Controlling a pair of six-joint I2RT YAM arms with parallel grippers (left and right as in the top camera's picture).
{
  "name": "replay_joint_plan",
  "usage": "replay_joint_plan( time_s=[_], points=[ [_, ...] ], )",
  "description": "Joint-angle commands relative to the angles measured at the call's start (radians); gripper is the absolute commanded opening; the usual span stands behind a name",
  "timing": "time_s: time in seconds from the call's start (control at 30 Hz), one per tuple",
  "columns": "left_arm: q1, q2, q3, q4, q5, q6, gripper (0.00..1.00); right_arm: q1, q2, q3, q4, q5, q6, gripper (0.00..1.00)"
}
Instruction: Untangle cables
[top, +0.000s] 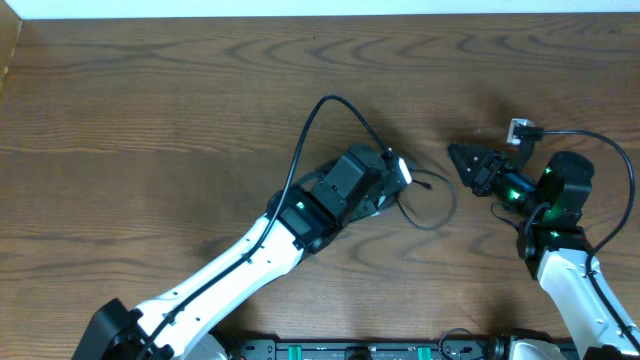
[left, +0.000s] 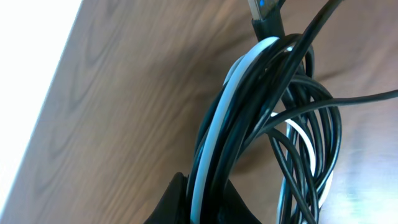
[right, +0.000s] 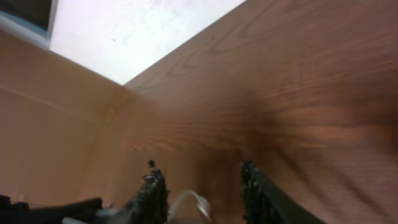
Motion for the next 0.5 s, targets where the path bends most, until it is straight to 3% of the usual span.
replay_joint_plan(
  time_s=[0.0,0.1,0.2,0.47],
  points=[
    [0.003,-0.041,0.001,0.001,0.103,-0.003,0.08,0.014,-0.002,0.007,-0.005,-0.068,0.141,0.35],
    [0.003,-0.040,0.001,0.002,0.053,-0.002,0.08,0.026,-0.002,0.006,-0.007,-0.148,0.317,0.35],
    [0.002,-0.040,0.001,0.002,-0.002,-0.002,0.08,0.047,-0.002,0.006,-0.007,-0.183,0.406,0.38],
    [0.002,-0.040,0.001,0.017,-0.031,-0.002,0.07,0.174,-0.002,0.006,-0.018,-0.136,0.455,0.43]
  ],
)
